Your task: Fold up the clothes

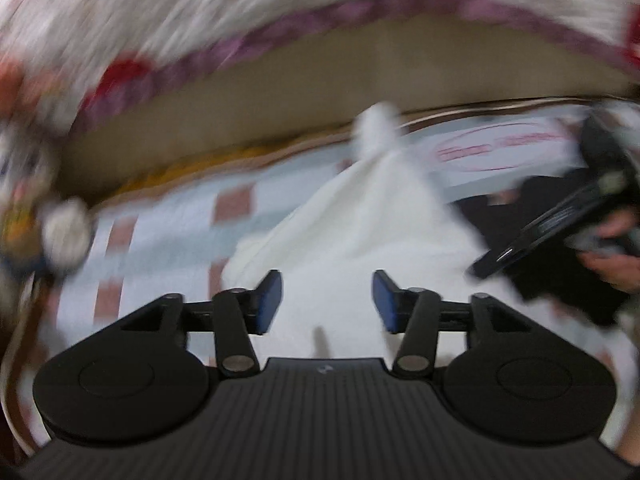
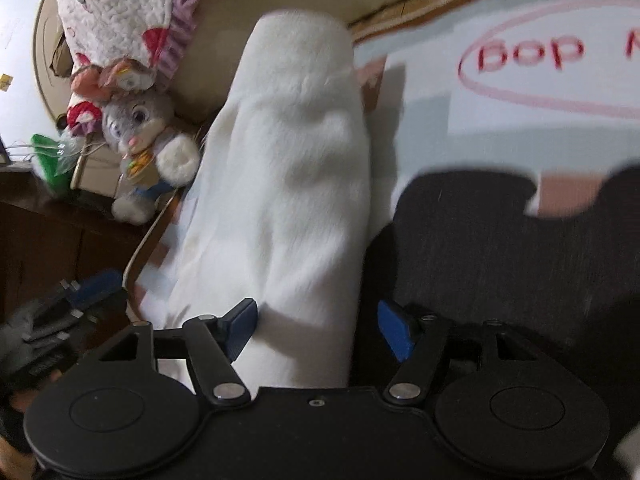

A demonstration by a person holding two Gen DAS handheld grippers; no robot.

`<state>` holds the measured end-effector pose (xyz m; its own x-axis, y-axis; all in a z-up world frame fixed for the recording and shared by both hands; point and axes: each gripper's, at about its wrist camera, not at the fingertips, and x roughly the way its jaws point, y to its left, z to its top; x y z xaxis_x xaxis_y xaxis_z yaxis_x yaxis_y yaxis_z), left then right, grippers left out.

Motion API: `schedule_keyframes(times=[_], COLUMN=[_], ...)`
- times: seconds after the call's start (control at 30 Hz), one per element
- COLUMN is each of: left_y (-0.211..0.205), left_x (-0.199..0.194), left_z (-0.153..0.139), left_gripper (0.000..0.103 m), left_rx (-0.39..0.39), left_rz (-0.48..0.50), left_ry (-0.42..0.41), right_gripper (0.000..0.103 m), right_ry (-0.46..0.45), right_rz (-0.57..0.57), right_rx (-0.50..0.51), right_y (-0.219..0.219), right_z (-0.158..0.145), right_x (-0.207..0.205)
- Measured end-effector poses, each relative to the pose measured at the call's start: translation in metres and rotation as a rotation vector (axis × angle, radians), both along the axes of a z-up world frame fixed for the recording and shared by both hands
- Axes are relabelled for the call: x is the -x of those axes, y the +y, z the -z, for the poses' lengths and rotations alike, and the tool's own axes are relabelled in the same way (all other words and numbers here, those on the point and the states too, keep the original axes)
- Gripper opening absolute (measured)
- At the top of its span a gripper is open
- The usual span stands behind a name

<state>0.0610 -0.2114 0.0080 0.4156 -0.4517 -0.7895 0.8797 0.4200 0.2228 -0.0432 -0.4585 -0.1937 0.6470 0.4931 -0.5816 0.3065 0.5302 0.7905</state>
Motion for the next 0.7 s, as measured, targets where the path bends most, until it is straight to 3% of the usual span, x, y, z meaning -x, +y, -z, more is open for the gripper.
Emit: schedule_keyframes(times=[0.13,0.27,0.37,0.6,0.7], left_y=[-0.004,0.003,0.011,0.066,0.093], left_x=[0.019,0.029,0.036,0.024,0.006], left_z=[-0.044,-0.018,0.004,0.126,0.127], left_gripper=[0.065,0.066,0.066,0.068,0.072], left_rx=[-0.073,-0.04,-0.016,0.027,0.133], left_rz=[0.031,-0.048,-0.11,-0.308,-0.448], left_ry=[-0.025,0.056,0.11,0.087,0.159], right_gripper=[0.074,0.075,0.075,0.075,0.075], right_ry=[0.062,0.094,0.125,0.165,0.169], right_rz=[-0.078,-0.061,-0.037,0.001,-0.004], right_rx=[0.015,0.086,0.061,0.053,0.065], right_y=[0.03,0.049,0.05,0.057,0.072], right_z=[-0.007,-0.018,-0.019,-0.02,-0.023], right_x=[0.002,0.002,0.005,0.022,0.029])
